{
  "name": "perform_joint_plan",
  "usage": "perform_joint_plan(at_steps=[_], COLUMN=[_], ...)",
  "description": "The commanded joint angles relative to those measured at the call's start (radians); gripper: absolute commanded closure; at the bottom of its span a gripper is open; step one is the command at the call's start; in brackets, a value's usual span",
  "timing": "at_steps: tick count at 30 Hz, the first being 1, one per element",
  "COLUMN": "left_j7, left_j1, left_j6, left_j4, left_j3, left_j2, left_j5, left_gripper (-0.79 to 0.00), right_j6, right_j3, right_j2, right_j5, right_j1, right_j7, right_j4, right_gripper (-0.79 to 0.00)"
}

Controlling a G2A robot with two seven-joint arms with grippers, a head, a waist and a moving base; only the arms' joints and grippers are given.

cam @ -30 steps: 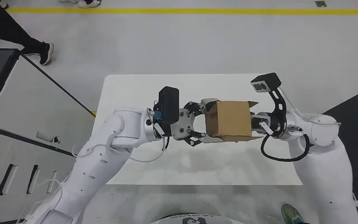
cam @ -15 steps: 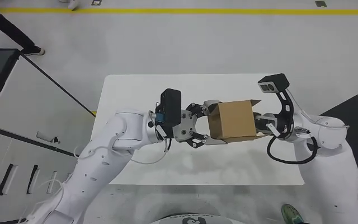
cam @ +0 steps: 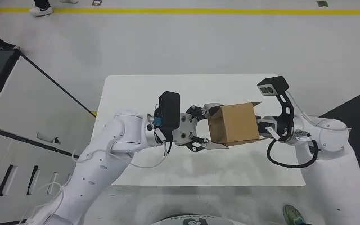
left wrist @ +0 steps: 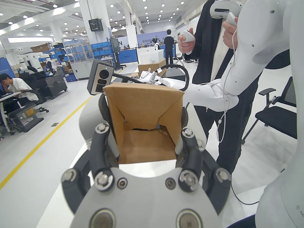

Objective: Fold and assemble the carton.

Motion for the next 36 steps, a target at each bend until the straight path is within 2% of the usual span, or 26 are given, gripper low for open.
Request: perform_joint_plan(at_steps=[1, 11, 22, 23, 24, 25, 27, 36], left_j7=[-0.002, -0.003, 0.026, 0.03, 0.031, 0.034, 0.036, 0.029], left_j1=[-0.002, -0.006, -0.005, -0.005, -0.005, -0.004, -0.002, 0.004], left_j6=[0.0, -0.001, 0.0, -0.001, -0.002, -0.001, -0.004, -0.012], left_j4=[0.001, 0.016, 0.036, 0.036, 0.037, 0.037, 0.037, 0.029], left_j3=[0.002, 0.01, 0.009, 0.009, 0.008, 0.006, 0.003, -0.025], left_j2=[-0.001, -0.003, -0.007, -0.007, -0.007, -0.007, -0.007, -0.003], left_j5=[-0.004, 0.004, 0.03, 0.031, 0.033, 0.034, 0.032, 0.006], left_gripper=[0.0, 0.0, 0.0, 0.0, 0.0, 0.0, 0.0, 0.0], right_j6=[-0.002, -0.019, -0.03, -0.03, -0.029, -0.027, -0.024, -0.009], right_j3=[-0.013, -0.048, -0.01, -0.005, -0.001, 0.003, 0.01, 0.041], right_j2=[-0.001, -0.001, 0.007, 0.008, 0.009, 0.009, 0.011, 0.015], right_j5=[0.002, 0.009, 0.03, 0.034, 0.037, 0.043, 0.053, 0.11], right_j1=[0.01, 0.032, 0.014, 0.012, 0.01, 0.007, 0.004, 0.001], right_j7=[-0.004, -0.007, 0.011, 0.013, 0.014, 0.016, 0.019, 0.029], right_j4=[0.002, 0.02, 0.038, 0.04, 0.041, 0.044, 0.047, 0.056], right_gripper=[0.0, 0.0, 0.0, -0.095, -0.28, -0.363, -0.456, -0.533])
